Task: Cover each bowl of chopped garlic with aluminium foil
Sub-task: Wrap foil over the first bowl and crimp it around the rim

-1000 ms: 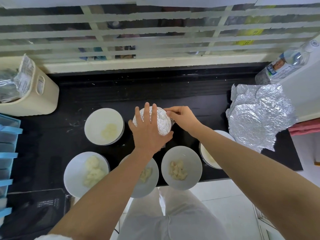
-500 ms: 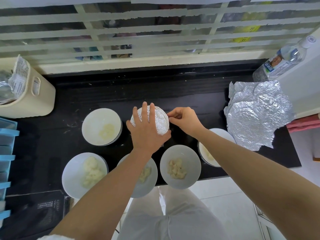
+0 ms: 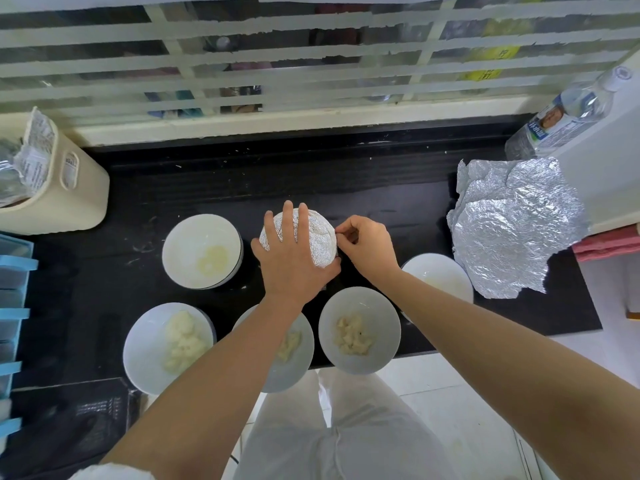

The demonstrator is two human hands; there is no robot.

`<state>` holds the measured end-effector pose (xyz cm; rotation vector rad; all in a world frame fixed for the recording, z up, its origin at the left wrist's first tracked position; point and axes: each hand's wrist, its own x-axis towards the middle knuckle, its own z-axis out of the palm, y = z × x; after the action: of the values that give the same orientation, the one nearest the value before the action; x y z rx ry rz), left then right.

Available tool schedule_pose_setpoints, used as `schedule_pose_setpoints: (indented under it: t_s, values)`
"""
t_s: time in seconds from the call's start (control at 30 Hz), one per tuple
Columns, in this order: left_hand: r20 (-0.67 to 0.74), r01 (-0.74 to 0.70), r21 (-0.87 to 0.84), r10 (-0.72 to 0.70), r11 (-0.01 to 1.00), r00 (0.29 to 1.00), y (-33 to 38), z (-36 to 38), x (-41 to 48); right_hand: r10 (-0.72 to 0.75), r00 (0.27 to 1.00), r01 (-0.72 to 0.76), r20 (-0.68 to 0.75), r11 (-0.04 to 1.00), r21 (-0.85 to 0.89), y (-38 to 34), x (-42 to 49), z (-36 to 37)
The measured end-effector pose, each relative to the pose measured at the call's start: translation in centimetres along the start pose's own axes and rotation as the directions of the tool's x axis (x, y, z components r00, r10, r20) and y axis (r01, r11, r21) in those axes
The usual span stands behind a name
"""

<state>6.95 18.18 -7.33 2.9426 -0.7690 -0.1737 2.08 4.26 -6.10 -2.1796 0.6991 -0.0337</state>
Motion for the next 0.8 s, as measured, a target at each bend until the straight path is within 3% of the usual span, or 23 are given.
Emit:
schedule_pose_setpoints:
  t_s: [0.47, 0.67, 0.73, 0.8]
  values:
    - [0.007, 0.015, -0.014, -0.015, 1.0, 1.0, 0.0, -0.1, 0.0, 0.136, 0.984, -0.167, 0.114, 0.922, 0.348, 0.5, -1.5, 0.2]
    - [0.065, 0.119, -0.121, -0.112, 0.985, 0.992, -0.1, -0.8, -0.2, 0.094, 0.982, -0.133, 0.165, 0.961, 0.243, -1.0, 0.4, -0.4]
    - [0.041, 0.181, -0.145, -0.177, 0.973, 0.983, 0.0, -1.1, -0.5, 0.069, 0.976, -0.108, 0.206, 0.977, 0.185, -1.5, 1.4, -0.5]
    - [-0.018, 0.154, -0.116, -0.157, 0.981, 0.987, -0.1, -1.1, -0.7, 0.063, 0.965, -0.101, 0.255, 0.985, 0.141, -1.8, 2.2, -0.4]
